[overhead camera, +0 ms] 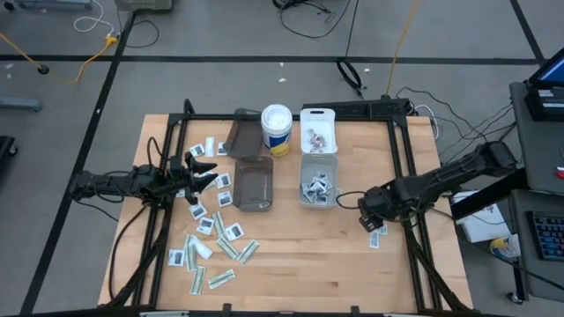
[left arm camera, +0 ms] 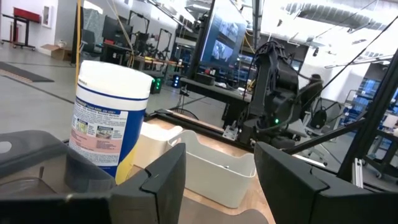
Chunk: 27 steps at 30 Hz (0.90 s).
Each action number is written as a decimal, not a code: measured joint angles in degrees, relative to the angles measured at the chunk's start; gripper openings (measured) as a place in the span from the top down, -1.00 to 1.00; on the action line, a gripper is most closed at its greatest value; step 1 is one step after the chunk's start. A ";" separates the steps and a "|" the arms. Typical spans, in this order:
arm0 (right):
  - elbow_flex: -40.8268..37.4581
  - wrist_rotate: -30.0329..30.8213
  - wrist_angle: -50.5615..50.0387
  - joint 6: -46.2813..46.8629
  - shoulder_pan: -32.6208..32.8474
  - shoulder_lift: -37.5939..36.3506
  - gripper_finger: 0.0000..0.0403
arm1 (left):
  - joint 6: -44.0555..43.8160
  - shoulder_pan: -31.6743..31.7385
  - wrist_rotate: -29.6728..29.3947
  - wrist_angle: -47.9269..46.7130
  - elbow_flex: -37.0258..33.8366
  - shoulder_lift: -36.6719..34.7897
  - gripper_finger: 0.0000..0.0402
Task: Pick & Place First Aid Supplies
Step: Put the right ointment pack into the white bin
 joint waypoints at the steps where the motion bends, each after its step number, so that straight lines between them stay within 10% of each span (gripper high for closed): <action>1: -1.08 -0.04 1.46 0.56 0.34 0.34 0.11 | 0.00 0.00 0.00 0.00 0.01 0.00 0.03; 9: -5.45 0.19 6.86 2.19 1.11 2.91 0.15 | 0.01 0.00 0.00 -0.01 0.01 0.00 0.03; 20: -5.54 1.07 6.75 0.18 0.48 3.05 0.94 | 0.01 0.00 0.00 -0.01 0.00 0.01 0.03; 27: -0.92 0.90 -0.63 -8.07 -4.01 3.18 0.99 | 0.01 0.00 0.00 -0.02 0.00 0.00 0.03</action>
